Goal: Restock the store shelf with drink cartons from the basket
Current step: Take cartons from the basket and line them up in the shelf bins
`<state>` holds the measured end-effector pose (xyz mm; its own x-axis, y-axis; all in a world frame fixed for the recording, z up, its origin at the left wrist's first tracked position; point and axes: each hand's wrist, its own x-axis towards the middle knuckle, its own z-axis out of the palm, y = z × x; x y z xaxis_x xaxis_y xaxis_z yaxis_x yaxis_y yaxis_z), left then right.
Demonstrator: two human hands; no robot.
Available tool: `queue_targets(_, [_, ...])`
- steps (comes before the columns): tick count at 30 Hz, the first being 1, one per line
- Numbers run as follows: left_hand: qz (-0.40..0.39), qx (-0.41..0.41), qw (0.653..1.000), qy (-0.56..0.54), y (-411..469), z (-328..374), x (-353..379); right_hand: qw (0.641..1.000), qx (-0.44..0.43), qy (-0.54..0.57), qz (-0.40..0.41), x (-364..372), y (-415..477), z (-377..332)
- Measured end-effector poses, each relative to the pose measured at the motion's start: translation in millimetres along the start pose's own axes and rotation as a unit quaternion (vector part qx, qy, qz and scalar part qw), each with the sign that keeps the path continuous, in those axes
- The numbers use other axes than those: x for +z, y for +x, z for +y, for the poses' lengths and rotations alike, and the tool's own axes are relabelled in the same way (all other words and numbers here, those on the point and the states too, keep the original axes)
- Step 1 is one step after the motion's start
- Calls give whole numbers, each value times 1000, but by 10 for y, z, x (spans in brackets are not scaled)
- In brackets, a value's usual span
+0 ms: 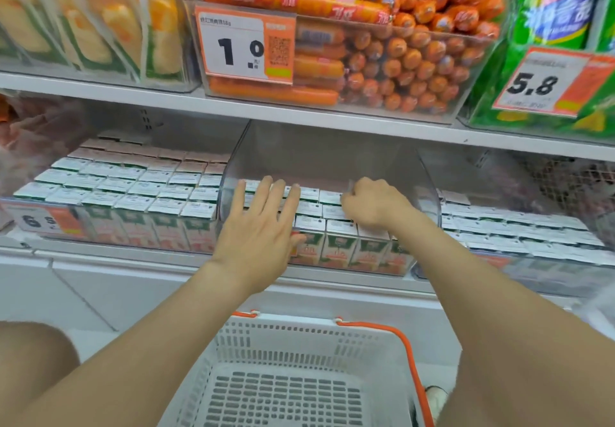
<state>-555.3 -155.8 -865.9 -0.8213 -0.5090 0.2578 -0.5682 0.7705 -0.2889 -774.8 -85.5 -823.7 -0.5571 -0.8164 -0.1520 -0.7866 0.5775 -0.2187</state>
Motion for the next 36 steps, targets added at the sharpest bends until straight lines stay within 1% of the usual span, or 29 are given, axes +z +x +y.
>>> queue_targets(4, [-39, 47, 998, -27, 57, 8, 31, 998, -10, 23, -50, -47, 37, 73])
queue_targets(6, [-48, 50, 996, -61, 102, 22, 5, 997, -12, 24, -67, -41, 8, 118])
queue_targets(7, [-49, 50, 995, -73, 129, 35, -2, 998, -13, 14, -57, -53, -18, 140])
queue_targets(9, [-42, 51, 995, -76, 178, 71, 6, 1000, -17, 9, -13, -119, -96, 201])
queue_targets(11, [-27, 56, 995, -75, 215, 145, 18, 1000, -31, 7, -3, -202, -210, 285])
queue_targets(15, [2, 91, 995, -49, 276, 324, 78, 995, -61, -73, -37, -165, -356, 370])
queue_targets(17, [7, 101, 994, -41, 304, 367, 86, 994, -66, -72, -55, -168, -345, 376])
queue_targets(19, [-1, 103, 994, -36, 321, 383, 82, 993, -55, -67, -81, -217, -363, 353])
queue_targets(24, [-26, 94, 993, -59, 332, 357, 53, 988, -35, -126, -83, -202, -408, 326])
queue_targets(26, [-33, 91, 992, -78, 345, 330, 40, 986, -41, -153, -59, -181, -421, 278])
queue_targets(28, [-31, 85, 992, -88, 344, 299, 37, 980, -69, -184, 25, -136, -384, 200])
queue_targets(30, [-24, 78, 993, -85, 327, 263, 43, 978, -114, -146, 99, -42, -285, 131])
queue_targets(31, [-23, 71, 994, -83, 317, 243, 45, 978, -138, -112, 111, 15, -224, 103])
queue_targets(32, [-23, 63, 994, -81, 305, 227, 48, 979, -158, -83, 102, 74, -164, 79])
queue_targets(34, [-23, 49, 996, -75, 284, 220, 55, 982, -180, -33, 53, 180, -65, 47])
queue_targets(36, [-21, 41, 997, -59, 270, 237, 58, 983, -184, -20, 16, 237, -2, 32])
